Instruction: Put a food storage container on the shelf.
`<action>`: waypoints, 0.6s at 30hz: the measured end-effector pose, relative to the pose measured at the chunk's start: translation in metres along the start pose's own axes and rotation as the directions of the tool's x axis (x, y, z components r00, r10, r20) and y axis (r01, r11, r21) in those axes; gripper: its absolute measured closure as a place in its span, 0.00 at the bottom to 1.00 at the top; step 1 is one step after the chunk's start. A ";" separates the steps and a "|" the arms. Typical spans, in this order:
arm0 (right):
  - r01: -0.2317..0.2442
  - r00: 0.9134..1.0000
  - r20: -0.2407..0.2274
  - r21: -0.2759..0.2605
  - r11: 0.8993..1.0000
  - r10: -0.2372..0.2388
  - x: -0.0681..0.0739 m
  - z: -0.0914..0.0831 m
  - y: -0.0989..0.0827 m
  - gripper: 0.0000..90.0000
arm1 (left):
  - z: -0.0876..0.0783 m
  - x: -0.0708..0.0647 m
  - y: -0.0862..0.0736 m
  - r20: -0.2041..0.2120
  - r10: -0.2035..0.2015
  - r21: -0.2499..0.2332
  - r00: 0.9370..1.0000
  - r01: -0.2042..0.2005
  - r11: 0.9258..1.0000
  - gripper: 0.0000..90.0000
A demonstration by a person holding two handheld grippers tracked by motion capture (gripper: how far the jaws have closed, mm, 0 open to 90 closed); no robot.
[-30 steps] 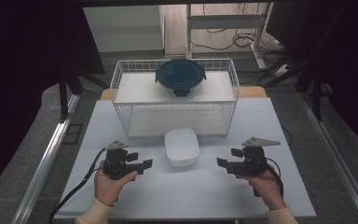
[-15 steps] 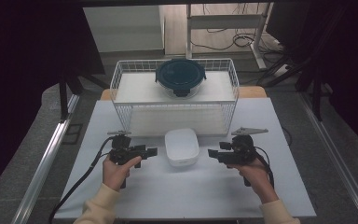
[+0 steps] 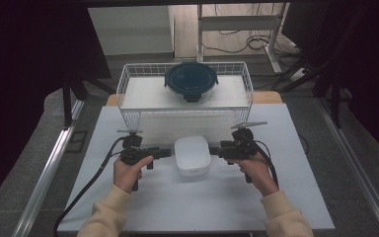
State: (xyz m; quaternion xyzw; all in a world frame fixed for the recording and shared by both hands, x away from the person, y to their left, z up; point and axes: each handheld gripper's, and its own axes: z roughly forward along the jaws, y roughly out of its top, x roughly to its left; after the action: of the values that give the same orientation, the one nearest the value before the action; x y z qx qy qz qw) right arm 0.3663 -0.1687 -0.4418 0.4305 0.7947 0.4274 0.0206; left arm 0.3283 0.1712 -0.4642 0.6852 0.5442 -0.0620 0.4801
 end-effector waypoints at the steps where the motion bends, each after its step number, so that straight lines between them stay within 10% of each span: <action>1: -0.007 1.000 -0.004 0.008 1.000 0.007 -0.001 0.003 0.000 0.40 | 0.002 0.001 0.000 0.001 -0.006 0.005 1.000 0.006 1.000 0.35; 18: -0.119 0.991 -0.052 0.077 0.990 0.123 -0.018 0.038 0.004 0.50 | 0.039 0.014 0.002 0.068 -0.096 0.076 0.993 0.091 0.993 0.42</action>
State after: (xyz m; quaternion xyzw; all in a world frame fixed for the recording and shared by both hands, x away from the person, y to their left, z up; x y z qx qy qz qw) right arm 0.3956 -0.1549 -0.4693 0.4662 0.7825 0.4103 -0.0438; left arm 0.3526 0.1522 -0.4925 0.6734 0.5555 -0.1285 0.4706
